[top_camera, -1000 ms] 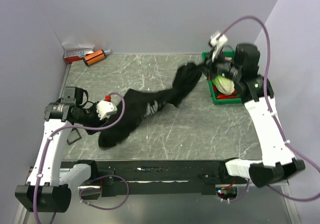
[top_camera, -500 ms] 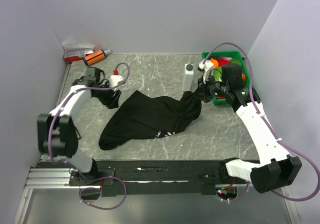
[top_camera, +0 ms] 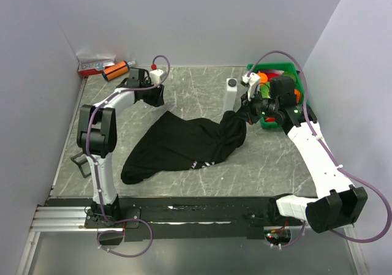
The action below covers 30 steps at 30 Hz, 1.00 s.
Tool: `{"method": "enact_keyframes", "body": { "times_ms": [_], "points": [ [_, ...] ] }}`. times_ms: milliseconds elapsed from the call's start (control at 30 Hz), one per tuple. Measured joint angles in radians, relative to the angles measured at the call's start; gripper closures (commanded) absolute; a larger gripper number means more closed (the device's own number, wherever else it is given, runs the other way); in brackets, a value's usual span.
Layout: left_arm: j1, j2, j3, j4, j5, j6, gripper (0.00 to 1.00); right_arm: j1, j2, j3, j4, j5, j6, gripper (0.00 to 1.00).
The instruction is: Pin the brooch onto the clothing
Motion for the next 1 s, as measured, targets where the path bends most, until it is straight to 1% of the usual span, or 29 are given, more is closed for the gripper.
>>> {"method": "enact_keyframes", "body": {
  "times_ms": [100,300,500,733,867,1000],
  "points": [
    [-0.032,0.044,0.05,-0.002,-0.011,0.001,0.58,0.0,0.0,0.0,0.0,0.009,0.0,1.0],
    [-0.09,0.051,0.045,-0.007,-0.065,-0.019,0.53,0.0,0.0,0.0,0.001,0.017,0.0,1.0],
    [-0.082,0.056,0.014,-0.008,-0.142,-0.052,0.5,-0.005,0.0,0.0,0.008,0.017,0.001,1.0],
    [-0.079,0.069,0.015,-0.013,-0.156,-0.054,0.47,-0.005,0.0,0.0,0.013,0.016,0.002,1.0],
    [-0.08,0.083,0.015,-0.024,-0.14,-0.055,0.47,-0.005,0.0,0.0,0.015,0.017,0.002,1.0],
    [-0.086,0.089,0.015,-0.029,-0.151,-0.054,0.51,-0.008,0.0,0.0,0.015,0.016,0.003,1.0]
  ]
}}
